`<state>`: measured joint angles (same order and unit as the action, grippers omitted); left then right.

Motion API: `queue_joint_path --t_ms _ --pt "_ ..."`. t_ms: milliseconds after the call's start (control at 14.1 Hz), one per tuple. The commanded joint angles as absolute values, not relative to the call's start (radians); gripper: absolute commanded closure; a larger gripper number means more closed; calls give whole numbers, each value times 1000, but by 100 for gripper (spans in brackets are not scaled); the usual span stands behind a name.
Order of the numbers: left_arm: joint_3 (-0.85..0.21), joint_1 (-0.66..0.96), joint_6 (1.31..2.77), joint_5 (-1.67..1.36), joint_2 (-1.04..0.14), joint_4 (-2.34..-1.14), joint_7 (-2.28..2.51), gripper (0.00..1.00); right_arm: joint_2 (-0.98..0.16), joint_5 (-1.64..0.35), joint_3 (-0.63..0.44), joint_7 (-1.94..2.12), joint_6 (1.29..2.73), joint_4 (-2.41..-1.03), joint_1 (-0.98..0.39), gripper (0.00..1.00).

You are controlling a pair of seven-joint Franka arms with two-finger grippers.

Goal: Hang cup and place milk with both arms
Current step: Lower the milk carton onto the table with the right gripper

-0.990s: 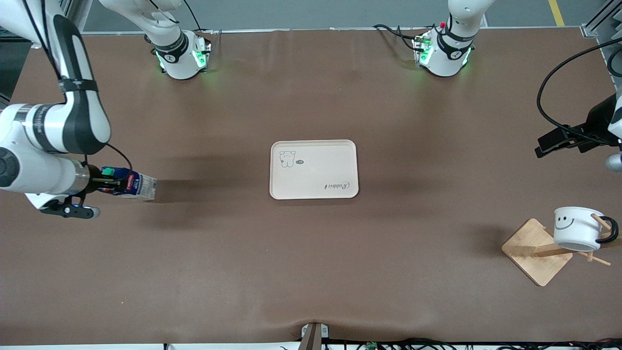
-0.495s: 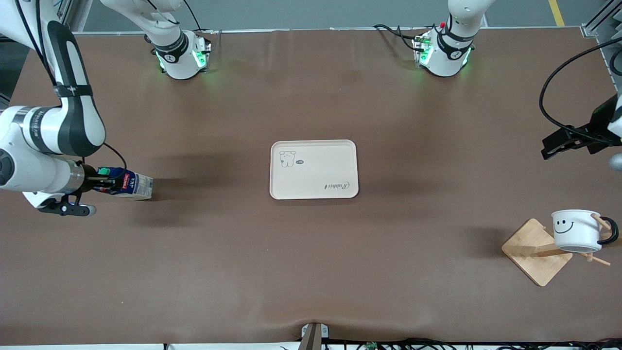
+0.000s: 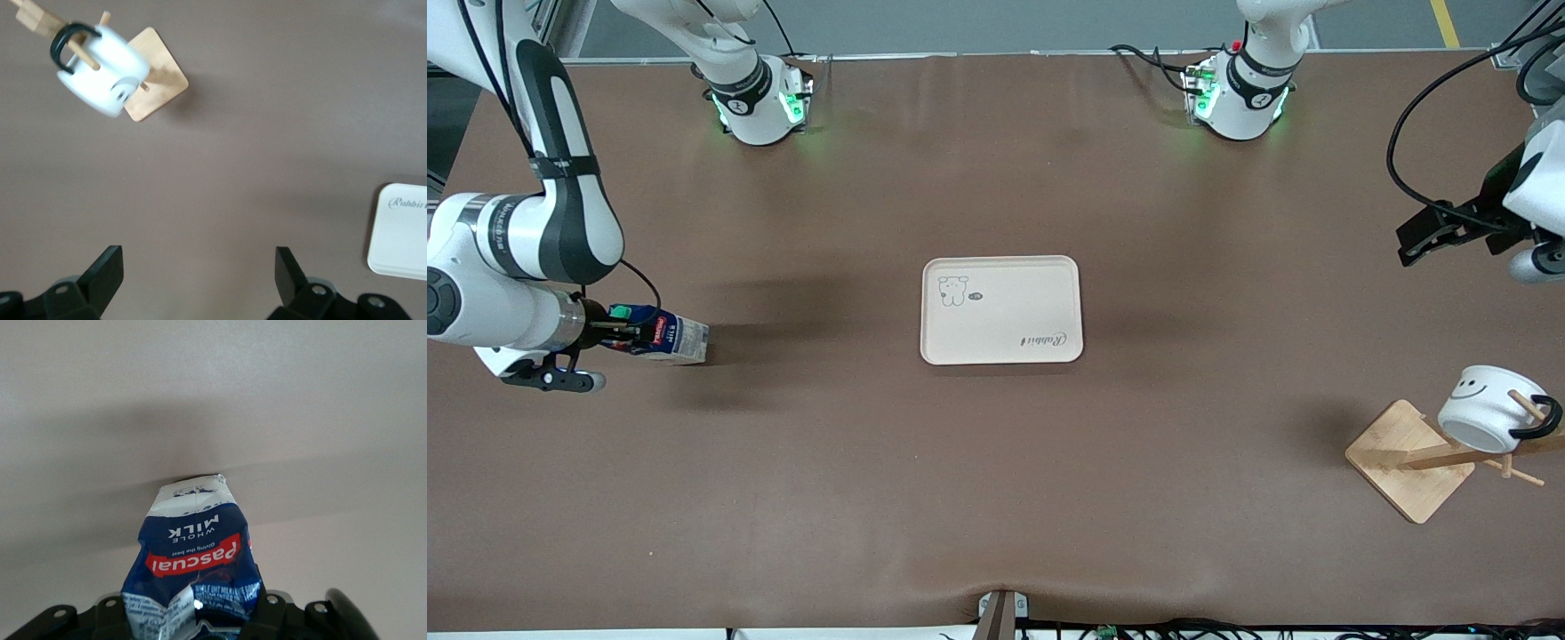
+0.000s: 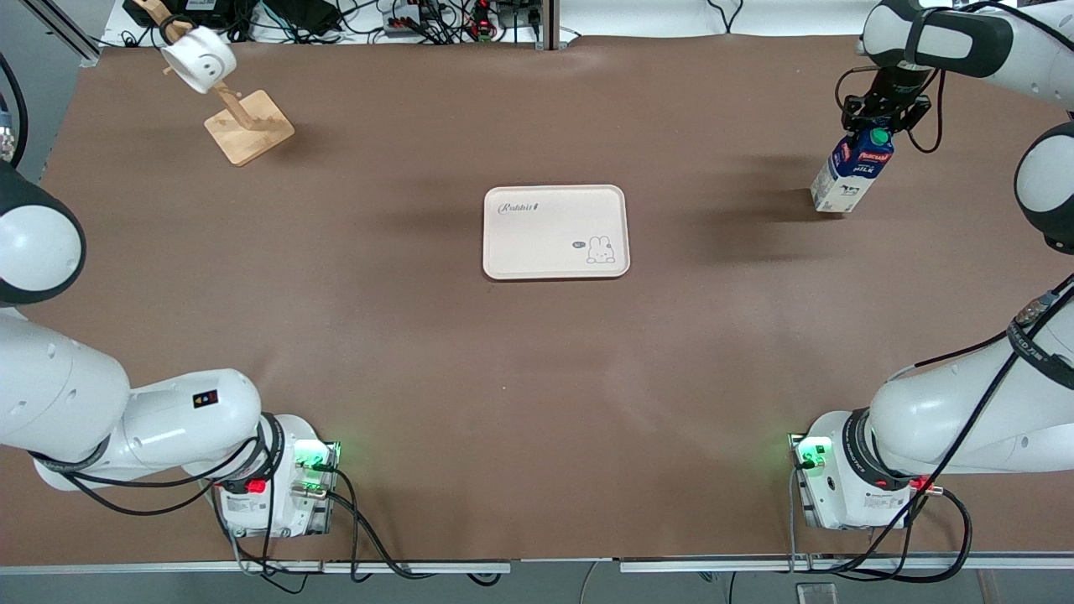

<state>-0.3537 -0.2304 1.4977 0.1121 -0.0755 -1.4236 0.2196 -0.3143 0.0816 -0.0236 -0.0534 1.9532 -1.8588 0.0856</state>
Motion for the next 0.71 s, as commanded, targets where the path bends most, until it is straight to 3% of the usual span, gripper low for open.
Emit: queue_joint_path --t_ms 0,283,566,636 --pt "-201 -93 1486 77 7 -1491 207 0 -275 89 -3 -66 1962 -1901 113 100" --pt "-144 -29 1494 75 75 -1563 209 0 -275 69 -3 -86 1970 -1919 118 100" --pt "-144 -37 1494 57 66 -1560 207 0 -282 69 -3 -86 1986 -1934 127 99" --pt "-144 -37 1497 57 61 -1562 209 0 -282 69 -3 -86 1997 -1939 127 80"
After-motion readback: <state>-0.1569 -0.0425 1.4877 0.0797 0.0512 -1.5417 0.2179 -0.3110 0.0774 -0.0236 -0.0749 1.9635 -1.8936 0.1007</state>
